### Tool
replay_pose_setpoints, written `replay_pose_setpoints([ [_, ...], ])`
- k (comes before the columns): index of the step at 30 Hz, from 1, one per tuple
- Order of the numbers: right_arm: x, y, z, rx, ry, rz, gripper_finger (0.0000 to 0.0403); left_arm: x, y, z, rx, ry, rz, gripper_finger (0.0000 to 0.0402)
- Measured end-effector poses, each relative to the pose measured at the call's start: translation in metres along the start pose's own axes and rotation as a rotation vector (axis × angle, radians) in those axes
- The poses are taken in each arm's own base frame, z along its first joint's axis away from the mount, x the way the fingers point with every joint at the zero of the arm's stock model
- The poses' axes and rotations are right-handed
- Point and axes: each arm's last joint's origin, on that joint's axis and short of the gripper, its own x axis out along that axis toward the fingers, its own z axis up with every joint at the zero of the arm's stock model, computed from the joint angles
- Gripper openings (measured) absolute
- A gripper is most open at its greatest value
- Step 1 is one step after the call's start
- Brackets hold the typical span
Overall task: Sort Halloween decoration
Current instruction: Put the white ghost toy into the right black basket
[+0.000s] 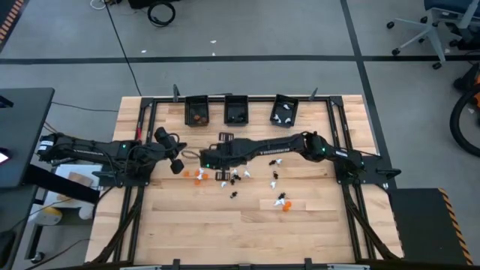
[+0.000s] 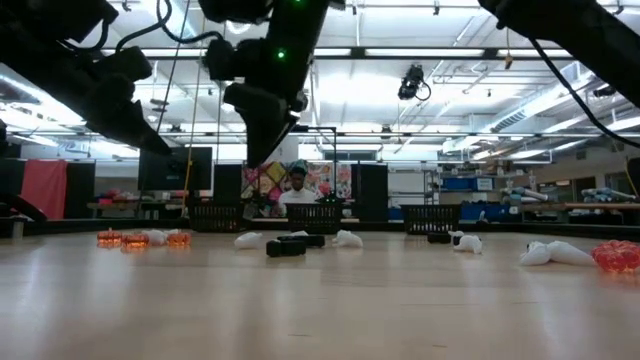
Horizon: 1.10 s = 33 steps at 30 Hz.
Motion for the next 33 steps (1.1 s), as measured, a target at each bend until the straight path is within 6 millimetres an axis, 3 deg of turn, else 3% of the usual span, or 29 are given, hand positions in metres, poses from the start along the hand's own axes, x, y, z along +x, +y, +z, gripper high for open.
replay_pose_setpoints([
  [9,-0.013,0.011,-0.021,-0.006,0.055,-0.076,0.0169,-0.002,-0.003,-0.001,0.007,0.003,-0.028,0.0],
  [12,-0.017,0.012,-0.042,0.024,0.043,-0.076,0.0169,-0.002,-0.004,-0.001,0.008,0.002,-0.031,0.0],
  [19,-0.027,0.018,-0.1,0.159,-0.191,-0.025,0.0169,-0.002,-0.005,0.003,0.031,-0.034,-0.049,0.0],
  [27,-0.01,0.023,-0.17,0.362,-0.369,0.046,0.0169,-0.006,-0.019,0.017,0.135,-0.176,-0.209,0.0],
  [33,0.005,0.032,-0.19,0.396,-0.465,0.179,0.0187,0.0,-0.032,0.019,0.206,-0.199,-0.241,0.0],
])
